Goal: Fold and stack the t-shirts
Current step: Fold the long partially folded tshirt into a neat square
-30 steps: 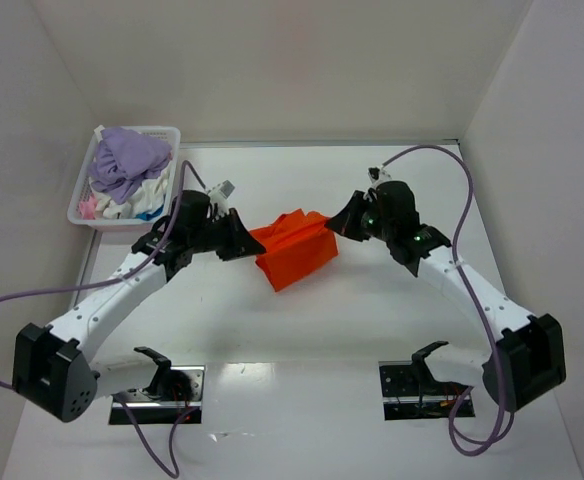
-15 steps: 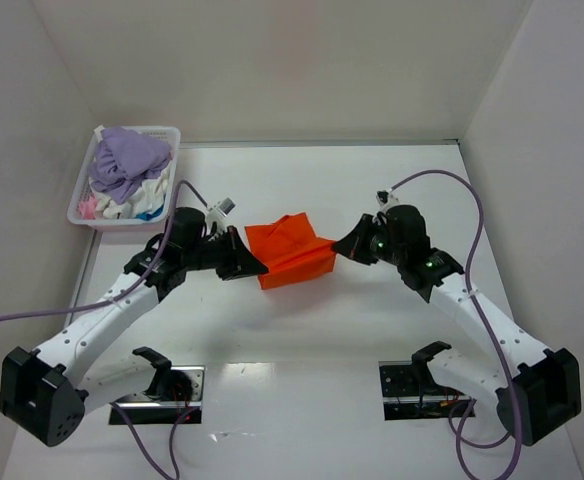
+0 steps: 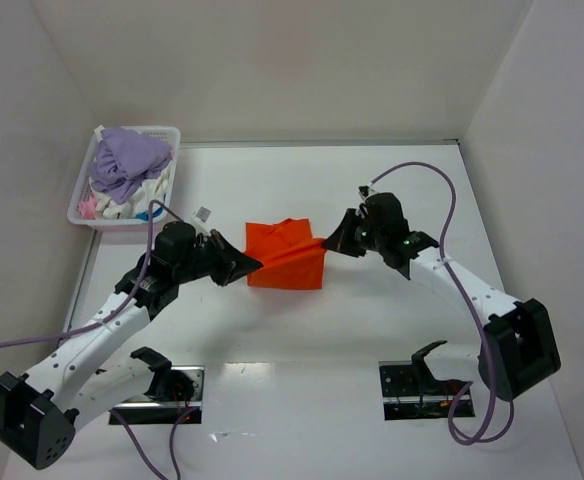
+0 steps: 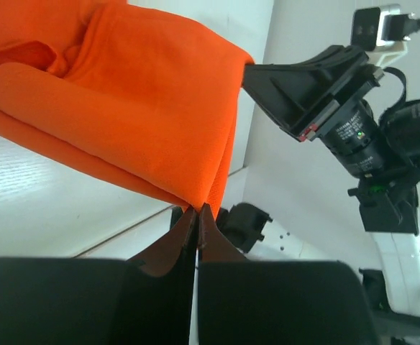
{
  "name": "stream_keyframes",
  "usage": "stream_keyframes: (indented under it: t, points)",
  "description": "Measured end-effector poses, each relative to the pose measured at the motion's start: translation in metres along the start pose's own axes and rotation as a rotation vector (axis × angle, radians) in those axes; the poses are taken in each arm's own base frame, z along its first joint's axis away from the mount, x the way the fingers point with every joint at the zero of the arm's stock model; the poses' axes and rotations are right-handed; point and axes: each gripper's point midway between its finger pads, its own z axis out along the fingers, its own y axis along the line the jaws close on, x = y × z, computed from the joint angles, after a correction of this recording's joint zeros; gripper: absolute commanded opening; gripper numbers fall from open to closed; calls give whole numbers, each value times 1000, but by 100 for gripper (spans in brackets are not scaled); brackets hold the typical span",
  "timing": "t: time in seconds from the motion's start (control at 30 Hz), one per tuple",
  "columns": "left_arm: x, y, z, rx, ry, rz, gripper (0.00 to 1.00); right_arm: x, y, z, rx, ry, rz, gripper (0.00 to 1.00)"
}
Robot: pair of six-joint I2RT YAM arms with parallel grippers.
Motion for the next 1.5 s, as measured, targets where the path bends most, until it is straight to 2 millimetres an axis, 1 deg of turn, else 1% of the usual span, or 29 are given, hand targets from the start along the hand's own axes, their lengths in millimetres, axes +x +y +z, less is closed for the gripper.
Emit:
stream_keyframes:
  t: [0.1, 0.23, 0.37, 0.43, 0.6, 0.67, 0.73, 0.8, 0.9, 0.97, 1.03, 1.07, 1.1, 1.17, 1.2, 1.23, 1.27, 1.3, 1.33, 1.4, 1.47, 1.5]
  points:
    - [-8, 6, 3, -28, -47, -59, 0, -9, 3, 10, -2, -2, -11, 0]
    - [-25, 17, 5, -66, -132, -130, 0, -16, 4, 26, 5, 9, -19, 0]
    - [-39, 31, 8, -107, -184, -186, 0, -17, 2, 42, 12, 34, -21, 0]
    - [-45, 42, 16, -146, -189, -213, 0, -17, -1, 51, 23, 43, -21, 0]
    - [-52, 86, 43, -288, -170, -272, 0, -16, -15, 71, 71, 66, -20, 0]
    - [-55, 96, 49, -321, -168, -282, 0, -17, -19, 80, 84, 75, -24, 0]
    - [-62, 98, 51, -332, -186, -278, 0, -19, -21, 88, 89, 82, -28, 0]
    - [-71, 94, 51, -324, -216, -271, 0, -21, -22, 95, 94, 86, -28, 0]
    - [-91, 87, 50, -301, -264, -272, 0, -25, -21, 101, 91, 85, -31, 1]
    - [-103, 90, 53, -298, -282, -278, 0, -30, -17, 103, 83, 74, -37, 5]
    - [-112, 98, 59, -314, -278, -281, 1, -36, -13, 104, 73, 59, -44, 9]
    - [-115, 103, 63, -327, -270, -280, 5, -39, -12, 105, 72, 50, -48, 19]
    - [-118, 108, 68, -341, -260, -277, 9, -42, -12, 105, 72, 43, -49, 26]
    - [-122, 118, 77, -373, -243, -265, 15, -49, -17, 107, 90, 21, -56, 37]
    - [-124, 122, 79, -384, -239, -256, 22, -53, -22, 107, 102, 12, -54, 50]
    - [-125, 126, 80, -393, -239, -253, 30, -57, -27, 108, 114, 2, -51, 58]
    - [-127, 129, 80, -401, -241, -243, 41, -61, -30, 108, 122, -6, -53, 63]
    - [-128, 131, 79, -408, -246, -230, 49, -65, -34, 108, 132, -14, -56, 68]
    - [-130, 131, 78, -412, -251, -213, 68, -68, -36, 108, 138, -23, -60, 72]
    - [-138, 130, 76, -420, -273, -172, 84, -73, -37, 107, 142, -35, -68, 72]
    - [-145, 124, 73, -423, -295, -122, 95, -78, -34, 107, 137, -46, -77, 72]
    - [-150, 119, 70, -419, -312, -97, 95, -79, -33, 107, 133, -52, -81, 70]
